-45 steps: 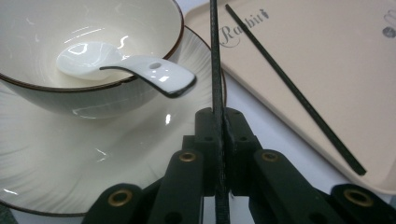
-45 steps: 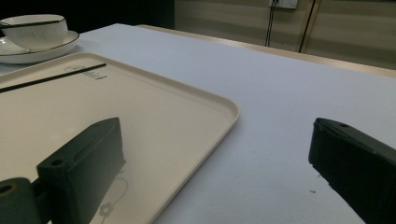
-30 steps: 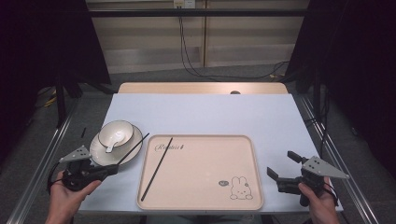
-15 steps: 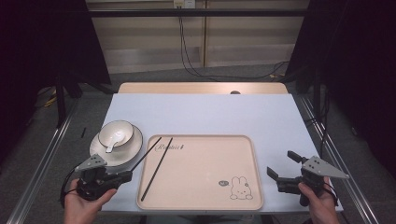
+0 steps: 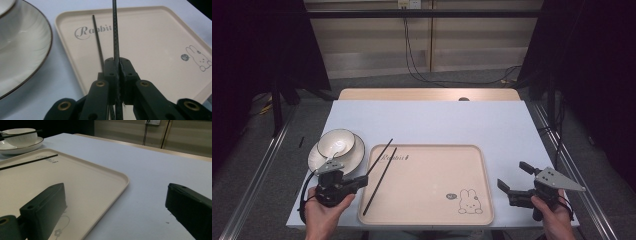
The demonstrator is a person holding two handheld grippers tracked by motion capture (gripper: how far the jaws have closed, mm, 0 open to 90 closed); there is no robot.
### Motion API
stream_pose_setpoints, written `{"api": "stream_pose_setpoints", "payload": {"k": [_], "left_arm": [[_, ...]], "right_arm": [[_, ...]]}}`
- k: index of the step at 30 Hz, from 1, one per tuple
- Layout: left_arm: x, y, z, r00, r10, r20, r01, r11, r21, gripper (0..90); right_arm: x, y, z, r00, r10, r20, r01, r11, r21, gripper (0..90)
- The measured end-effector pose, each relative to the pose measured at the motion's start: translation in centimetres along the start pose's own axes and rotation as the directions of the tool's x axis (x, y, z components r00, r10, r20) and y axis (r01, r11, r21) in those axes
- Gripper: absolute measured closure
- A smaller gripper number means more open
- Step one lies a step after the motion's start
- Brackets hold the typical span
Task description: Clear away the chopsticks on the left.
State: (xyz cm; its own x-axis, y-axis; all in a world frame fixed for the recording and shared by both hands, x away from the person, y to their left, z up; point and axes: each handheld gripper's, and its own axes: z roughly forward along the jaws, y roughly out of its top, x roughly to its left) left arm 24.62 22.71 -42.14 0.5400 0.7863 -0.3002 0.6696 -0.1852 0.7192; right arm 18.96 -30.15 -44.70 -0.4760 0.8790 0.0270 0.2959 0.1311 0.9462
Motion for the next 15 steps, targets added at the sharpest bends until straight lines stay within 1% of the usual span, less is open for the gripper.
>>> {"api": "stream_pose_setpoints", "payload": {"k": [2,4,6,8,9,12,14,15], "left_arm": [[-0.5,0.4,0.7,1.0,-0.002,0.006,0.002,1.0,0.002,85.7],[-0.6,0.5,0.9,1.0,-0.004,0.009,0.004,1.0,0.002,85.7],[-1.0,0.7,1.5,0.9999,-0.012,0.003,0.012,0.9999,0.007,85.7],[-1.2,0.9,1.9,0.9999,-0.01,0.004,0.01,0.9998,0.016,85.7],[-1.3,0.9,2.1,0.9999,-0.011,-0.003,0.011,0.9998,0.018,85.7],[-1.7,1.1,3.0,0.9992,-0.034,-0.019,0.034,0.9993,0.014,85.7],[-1.9,1.1,3.3,0.9989,-0.037,-0.027,0.038,0.9992,0.016,85.7],[-2.2,1.0,3.9,0.998,-0.057,-0.028,0.058,0.9982,0.017,85.7]], "right_arm": [[0.0,0.0,0.0,1.0,-0.001,-0.001,0.001,1.0,0.0,2.9],[0.0,0.0,0.0,1.0,-0.001,0.004,0.001,1.0,-0.002,2.9],[0.0,0.0,0.0,1.0,0.0,0.002,0.0,1.0,0.0,2.9],[0.0,0.0,0.0,1.0,-0.001,-0.002,0.001,1.0,0.0,2.9],[0.0,0.0,0.0,1.0,-0.001,-0.002,0.001,1.0,0.001,2.9],[0.0,0.0,0.0,1.0,-0.001,0.001,0.001,1.0,-0.001,2.9],[0.0,0.0,0.0,1.0,-0.001,-0.001,0.001,1.0,0.001,2.9],[0.0,0.0,0.0,1.0,-0.001,-0.002,0.001,1.0,0.001,2.9]]}}
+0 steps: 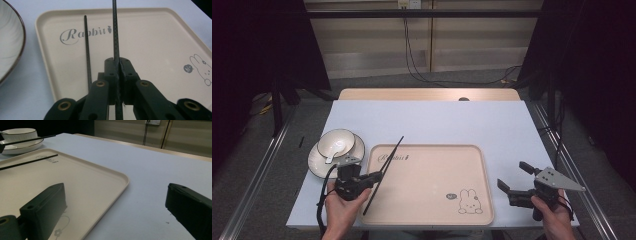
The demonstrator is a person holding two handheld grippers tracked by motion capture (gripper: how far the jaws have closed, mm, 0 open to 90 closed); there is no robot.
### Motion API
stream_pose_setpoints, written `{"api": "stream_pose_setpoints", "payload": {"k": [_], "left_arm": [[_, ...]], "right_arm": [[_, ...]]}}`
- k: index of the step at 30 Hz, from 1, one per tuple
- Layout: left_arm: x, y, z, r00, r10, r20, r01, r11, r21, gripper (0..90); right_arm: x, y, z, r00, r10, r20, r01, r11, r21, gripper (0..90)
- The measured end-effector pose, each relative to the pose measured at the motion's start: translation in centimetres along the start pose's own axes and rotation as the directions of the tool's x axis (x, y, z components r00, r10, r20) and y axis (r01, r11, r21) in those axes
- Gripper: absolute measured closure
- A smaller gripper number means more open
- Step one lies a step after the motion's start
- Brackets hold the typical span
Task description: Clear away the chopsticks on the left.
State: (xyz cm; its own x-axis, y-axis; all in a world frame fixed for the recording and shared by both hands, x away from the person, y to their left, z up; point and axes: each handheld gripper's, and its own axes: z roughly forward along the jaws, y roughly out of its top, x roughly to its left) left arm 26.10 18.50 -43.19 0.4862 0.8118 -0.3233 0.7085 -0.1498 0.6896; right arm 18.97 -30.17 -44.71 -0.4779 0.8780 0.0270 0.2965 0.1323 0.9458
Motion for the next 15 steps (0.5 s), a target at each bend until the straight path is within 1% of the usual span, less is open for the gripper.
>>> {"api": "stream_pose_setpoints", "payload": {"k": [1,2,3,4,6,7,8,9,10,14,15], "left_arm": [[-0.1,0.0,0.2,0.9999,0.008,-0.009,-0.008,0.9999,0.014,85.7],[-0.1,0.0,0.2,0.9999,0.008,-0.009,-0.008,0.9999,0.014,85.7],[-0.3,-0.2,0.7,1.0,0.0,-0.008,0.0,0.9997,0.023,85.7],[-0.3,-0.2,0.7,1.0,0.0,-0.008,0.0,0.9997,0.023,85.7],[-0.5,-0.3,1.3,0.9999,-0.006,-0.016,0.007,0.9995,0.03,85.7],[-0.6,-0.4,1.4,0.9998,0.0,-0.019,0.001,0.9992,0.04,85.7],[-0.7,-0.5,1.6,0.9997,-0.009,-0.022,0.01,0.9992,0.04,85.7],[-0.7,-0.5,1.8,0.9995,-0.004,-0.031,0.006,0.9985,0.055,85.7],[-0.7,-0.6,2.0,0.9995,-0.012,-0.029,0.014,0.9981,0.06,85.7],[-0.7,-0.8,2.6,0.9988,-0.016,-0.046,0.019,0.9965,0.081,85.7],[-0.7,-0.8,2.8,0.9986,-0.024,-0.048,0.028,0.9958,0.087,85.7]], "right_arm": [[0.0,0.0,0.0,1.0,0.0,0.001,0.0,1.0,-0.002,2.9],[0.0,0.0,0.0,1.0,0.0,0.001,0.0,1.0,-0.002,2.9],[0.0,0.0,0.0,1.0,-0.001,0.002,0.001,1.0,-0.001,2.9],[0.0,0.0,0.0,1.0,-0.001,0.002,0.001,1.0,-0.001,2.9],[0.0,0.0,0.0,1.0,0.0,0.0,0.0,1.0,-0.001,2.9],[0.0,0.0,0.0,1.0,-0.001,0.002,0.001,1.0,-0.001,2.9],[0.0,0.0,0.0,1.0,-0.001,0.002,0.001,1.0,-0.002,2.9],[0.0,0.0,0.0,1.0,-0.002,0.001,0.002,1.0,-0.001,2.9],[0.0,0.0,0.0,1.0,-0.005,0.003,0.005,1.0,-0.003,2.9],[0.0,0.0,0.0,1.0,-0.005,-0.003,0.005,1.0,0.0,2.9],[0.0,0.0,0.0,1.0,-0.003,-0.002,0.003,1.0,0.0,2.9]]}}
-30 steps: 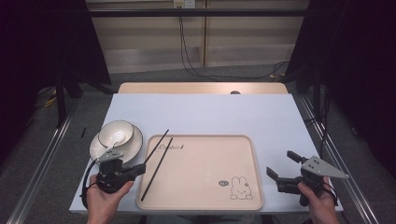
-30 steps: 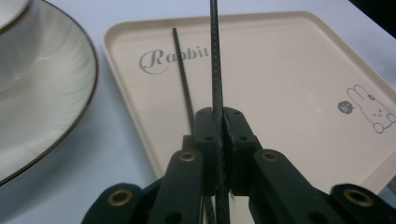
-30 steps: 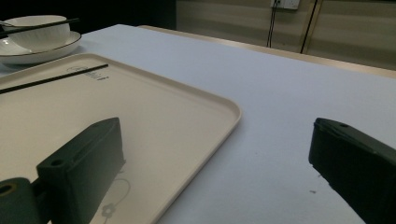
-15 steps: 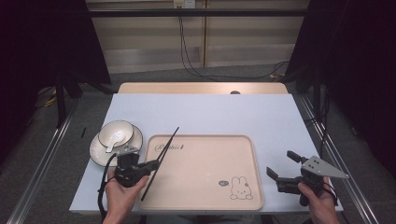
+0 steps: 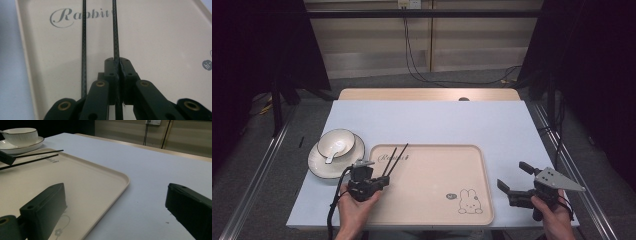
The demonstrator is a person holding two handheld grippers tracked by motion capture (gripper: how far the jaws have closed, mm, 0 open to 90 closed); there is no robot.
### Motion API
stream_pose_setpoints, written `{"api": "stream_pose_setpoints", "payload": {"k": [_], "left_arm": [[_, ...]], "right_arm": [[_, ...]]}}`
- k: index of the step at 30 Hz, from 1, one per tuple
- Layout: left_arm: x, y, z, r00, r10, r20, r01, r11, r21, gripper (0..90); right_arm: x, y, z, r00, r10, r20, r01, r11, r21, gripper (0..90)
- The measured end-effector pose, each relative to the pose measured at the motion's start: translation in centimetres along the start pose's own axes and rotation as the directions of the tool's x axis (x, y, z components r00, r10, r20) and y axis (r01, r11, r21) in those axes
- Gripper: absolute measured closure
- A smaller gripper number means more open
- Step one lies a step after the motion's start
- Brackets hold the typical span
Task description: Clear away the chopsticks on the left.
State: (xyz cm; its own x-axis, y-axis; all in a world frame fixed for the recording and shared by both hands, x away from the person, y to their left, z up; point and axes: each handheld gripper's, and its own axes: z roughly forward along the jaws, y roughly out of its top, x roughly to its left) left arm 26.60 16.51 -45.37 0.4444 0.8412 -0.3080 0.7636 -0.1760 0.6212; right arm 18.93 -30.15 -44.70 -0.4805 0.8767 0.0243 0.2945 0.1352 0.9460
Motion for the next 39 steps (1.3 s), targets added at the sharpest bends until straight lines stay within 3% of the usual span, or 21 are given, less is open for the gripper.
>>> {"api": "stream_pose_setpoints", "payload": {"k": [4,12,28,39], "left_arm": [[-0.1,-0.2,0.7,0.9999,0.008,-0.013,-0.008,0.9993,0.037,85.7],[-0.1,-0.4,1.3,0.9997,0.002,-0.023,-0.001,0.9984,0.057,85.6],[-0.4,-0.4,1.6,0.9986,0.005,-0.053,-0.003,0.999,0.044,85.2],[-0.2,-0.4,1.5,0.9997,-0.01,-0.023,0.011,0.9991,0.04,81.5]], "right_arm": [[0.0,0.0,0.0,1.0,-0.002,-0.004,0.002,1.0,0.001,2.9],[0.0,0.0,0.0,1.0,-0.003,-0.005,0.003,1.0,0.001,2.9],[0.0,0.0,0.1,1.0,0.002,-0.005,-0.002,1.0,0.002,2.9],[0.0,0.0,0.1,0.9999,0.006,-0.01,-0.006,1.0,-0.001,2.9]]}}
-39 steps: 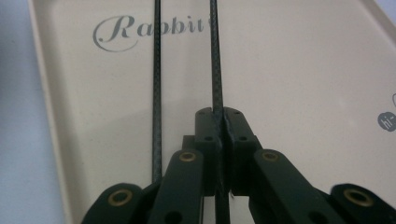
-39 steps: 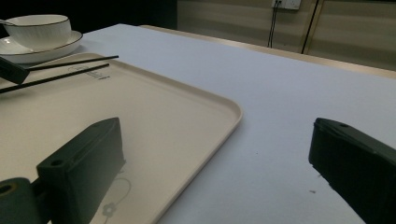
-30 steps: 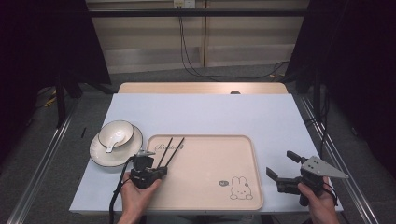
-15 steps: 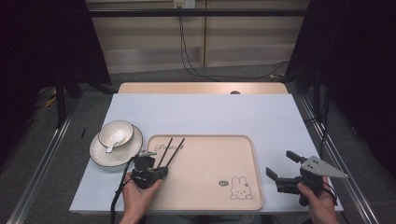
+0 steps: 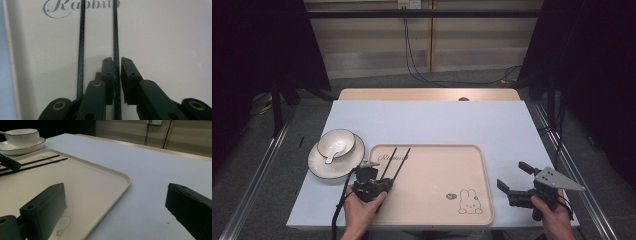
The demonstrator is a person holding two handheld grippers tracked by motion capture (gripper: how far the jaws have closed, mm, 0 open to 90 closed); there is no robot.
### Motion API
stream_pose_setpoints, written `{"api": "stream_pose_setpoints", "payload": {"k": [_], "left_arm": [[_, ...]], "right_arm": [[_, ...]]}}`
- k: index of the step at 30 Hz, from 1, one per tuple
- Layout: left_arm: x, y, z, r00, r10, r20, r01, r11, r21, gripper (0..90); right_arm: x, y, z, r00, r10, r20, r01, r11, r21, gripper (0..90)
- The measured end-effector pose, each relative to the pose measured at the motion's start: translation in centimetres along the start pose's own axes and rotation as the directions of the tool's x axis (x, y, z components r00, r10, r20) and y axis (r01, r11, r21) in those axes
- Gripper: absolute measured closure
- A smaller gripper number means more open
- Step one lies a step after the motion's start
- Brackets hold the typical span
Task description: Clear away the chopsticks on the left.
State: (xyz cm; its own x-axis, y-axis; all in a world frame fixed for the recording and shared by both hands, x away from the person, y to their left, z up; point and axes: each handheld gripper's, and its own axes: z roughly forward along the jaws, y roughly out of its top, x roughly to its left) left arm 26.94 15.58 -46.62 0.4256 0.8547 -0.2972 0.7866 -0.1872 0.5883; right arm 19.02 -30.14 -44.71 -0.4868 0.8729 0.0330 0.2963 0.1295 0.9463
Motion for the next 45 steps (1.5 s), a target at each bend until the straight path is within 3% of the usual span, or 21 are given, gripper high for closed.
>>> {"api": "stream_pose_setpoints", "payload": {"k": [10,12,14,15,16,17,18,19,20,22,27,29,30,31,33,34,37,39,41,43,45], "left_arm": [[0.2,0.1,-0.1,0.9983,0.014,0.057,-0.013,0.9997,-0.019,64.6],[0.2,0.2,-0.6,0.997,0.036,0.069,-0.031,0.9977,-0.06,60.9],[0.2,0.2,-0.8,0.9965,0.049,0.068,-0.044,0.9962,-0.076,49.3],[0.2,0.2,-1.0,0.9971,0.059,0.048,-0.055,0.9941,-0.093,49.3],[0.2,0.2,-1.2,0.9966,0.07,0.045,-0.065,0.9931,-0.097,40.5],[0.3,0.2,-1.5,0.994,0.086,0.067,-0.077,0.9886,-0.129,38.0],[0.3,0.2,-1.5,0.994,0.086,0.067,-0.077,0.9886,-0.129,34.7],[0.4,0.3,-2.0,0.9889,0.132,0.067,-0.121,0.9808,-0.153,30.2],[0.4,0.3,-2.0,0.9889,0.132,0.067,-0.121,0.9808,-0.153,27.1],[0.3,0.3,-2.5,0.9838,0.158,0.084,-0.142,0.9737,-0.178,25.3],[0.7,-0.2,-4.2,0.9656,0.244,0.091,-0.22,0.9522,-0.211,14.1],[1.0,-0.4,-4.8,0.9569,0.273,0.099,-0.244,0.9412,-0.233,10.4],[1.1,-0.4,-5.0,0.9558,0.278,0.096,-0.248,0.9376,-0.244,8.2],[1.5,-0.4,-5.6,0.9528,0.289,0.092,-0.255,0.9264,-0.278,5.5],[2.1,-0.5,-6.2,0.9511,0.294,0.094,-0.253,0.9162,-0.311,4.3],[2.1,-0.5,-6.2,0.9511,0.294,0.094,-0.253,0.9162,-0.311,3.9],[3.1,-0.9,-7.4,0.9465,0.311,0.086,-0.262,0.8964,-0.358,3.6],[3.7,-1.3,-8.0,0.9413,0.325,0.093,-0.27,0.8892,-0.369,3.2],[4.3,-1.7,-8.6,0.9395,0.328,0.097,-0.269,0.8839,-0.382,2.9],[5.2,-2.4,-9.1,0.946,0.31,0.095,-0.249,0.8832,-0.397,2.7],[5.8,-2.9,-9.4,0.9469,0.305,0.1,-0.242,0.8824,-0.404,2.7]], "right_arm": [[0.0,0.0,-0.1,1.0,0.003,-0.001,-0.003,1.0,-0.001,2.9],[0.0,0.0,-0.1,1.0,0.0,-0.002,0.0,1.0,-0.003,2.9],[0.0,0.0,-0.1,1.0,-0.001,-0.005,0.001,1.0,-0.003,2.9],[0.0,0.0,-0.1,1.0,-0.001,-0.005,0.001,1.0,-0.003,2.9],[0.0,0.0,-0.1,1.0,-0.003,-0.004,0.003,1.0,-0.006,2.9],[0.0,0.0,-0.1,1.0,-0.006,-0.003,0.006,1.0,-0.006,2.8],[0.0,0.0,-0.1,1.0,-0.004,-0.006,0.004,1.0,-0.005,2.9],[0.0,0.0,-0.1,1.0,-0.004,-0.003,0.004,1.0,-0.006,2.9],[0.0,0.0,-0.1,1.0,-0.004,-0.003,0.004,1.0,-0.006,2.9],[0.0,0.0,-0.1,1.0,-0.001,0.0,0.001,1.0,-0.007,2.9],[0.0,0.0,-0.1,1.0,0.0,0.004,0.0,1.0,-0.006,2.9],[0.0,0.0,0.0,1.0,0.0,0.0,0.0,1.0,-0.004,2.8],[0.0,0.0,0.0,1.0,-0.003,0.004,0.003,1.0,-0.005,2.8],[0.1,0.0,0.0,1.0,-0.004,0.0,0.004,1.0,-0.004,2.8],[0.0,0.0,0.0,1.0,-0.001,0.002,0.001,1.0,-0.005,2.8],[0.0,0.0,0.0,1.0,0.0,0.001,0.0,1.0,-0.004,2.8],[0.0,0.0,-0.1,1.0,0.002,0.007,-0.002,1.0,-0.005,2.8],[0.0,0.0,-0.1,1.0,0.002,0.008,-0.002,1.0,-0.006,2.8],[0.0,0.0,0.0,1.0,0.003,0.003,-0.003,1.0,-0.003,2.8],[0.0,0.0,-0.1,1.0,0.002,0.005,-0.002,1.0,-0.005,2.5],[-0.1,0.0,-0.1,1.0,0.003,-0.003,-0.003,1.0,-0.005,2.2]]}}
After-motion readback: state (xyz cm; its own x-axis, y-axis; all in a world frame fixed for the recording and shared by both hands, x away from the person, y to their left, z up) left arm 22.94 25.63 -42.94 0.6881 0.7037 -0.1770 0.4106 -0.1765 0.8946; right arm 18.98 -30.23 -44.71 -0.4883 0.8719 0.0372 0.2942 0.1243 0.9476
